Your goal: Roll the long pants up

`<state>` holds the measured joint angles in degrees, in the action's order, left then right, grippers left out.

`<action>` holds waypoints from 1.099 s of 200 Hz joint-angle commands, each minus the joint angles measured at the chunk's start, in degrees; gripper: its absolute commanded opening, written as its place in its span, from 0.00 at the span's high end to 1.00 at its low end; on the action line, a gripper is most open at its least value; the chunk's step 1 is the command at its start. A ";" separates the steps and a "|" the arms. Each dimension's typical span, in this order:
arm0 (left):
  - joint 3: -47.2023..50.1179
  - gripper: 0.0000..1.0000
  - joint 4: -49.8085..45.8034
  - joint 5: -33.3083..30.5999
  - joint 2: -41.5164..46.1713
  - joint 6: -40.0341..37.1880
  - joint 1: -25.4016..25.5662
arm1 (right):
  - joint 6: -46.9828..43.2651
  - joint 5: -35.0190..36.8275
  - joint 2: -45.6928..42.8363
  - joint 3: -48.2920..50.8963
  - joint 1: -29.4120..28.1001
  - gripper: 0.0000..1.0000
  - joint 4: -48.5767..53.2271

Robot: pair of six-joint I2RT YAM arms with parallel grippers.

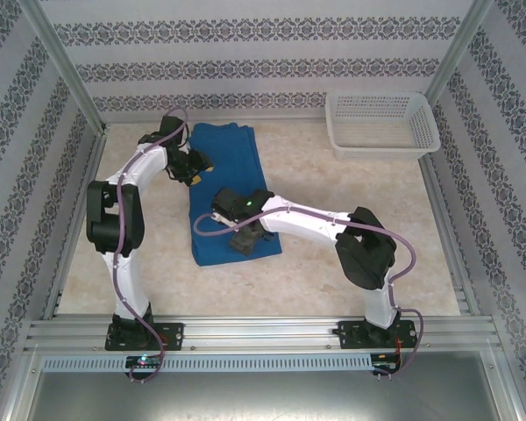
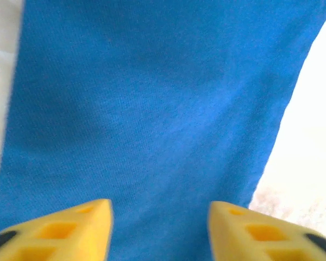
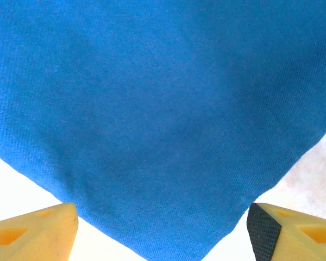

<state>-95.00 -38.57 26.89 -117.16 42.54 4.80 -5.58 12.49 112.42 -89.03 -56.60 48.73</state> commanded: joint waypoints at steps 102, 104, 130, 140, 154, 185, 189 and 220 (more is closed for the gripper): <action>-6.07 0.39 0.16 6.86 -7.42 0.61 2.32 | -2.13 5.72 3.35 8.99 -7.20 0.19 -7.40; -6.14 0.39 0.16 6.92 -7.50 0.61 2.26 | -2.21 5.88 3.51 9.08 -7.16 0.19 -7.59; -6.25 0.39 0.19 7.04 -7.78 0.60 2.31 | -2.68 5.90 4.47 9.37 -7.45 0.20 -8.73; -6.25 0.39 0.16 7.17 -7.88 0.61 2.26 | -2.93 5.96 4.69 9.23 -7.71 0.20 -8.97; -6.32 0.39 0.22 7.22 -7.99 0.78 2.27 | -3.57 6.78 5.24 9.13 -7.89 0.23 -9.48; -6.34 0.39 0.51 7.80 -8.40 1.35 2.32 | -5.40 9.01 6.66 9.55 -7.94 0.48 -11.55; -6.34 0.39 0.54 7.87 -8.35 1.39 2.26 | -5.79 9.28 6.67 9.73 -7.95 0.49 -11.90; -6.75 0.39 0.47 8.26 -8.93 1.41 2.37 | -7.99 10.82 7.45 9.68 -7.82 0.59 -13.87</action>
<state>-99.79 -38.33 33.98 -124.64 43.31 6.76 -11.27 17.37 116.44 -80.16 -65.78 40.88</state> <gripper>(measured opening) 0.608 0.480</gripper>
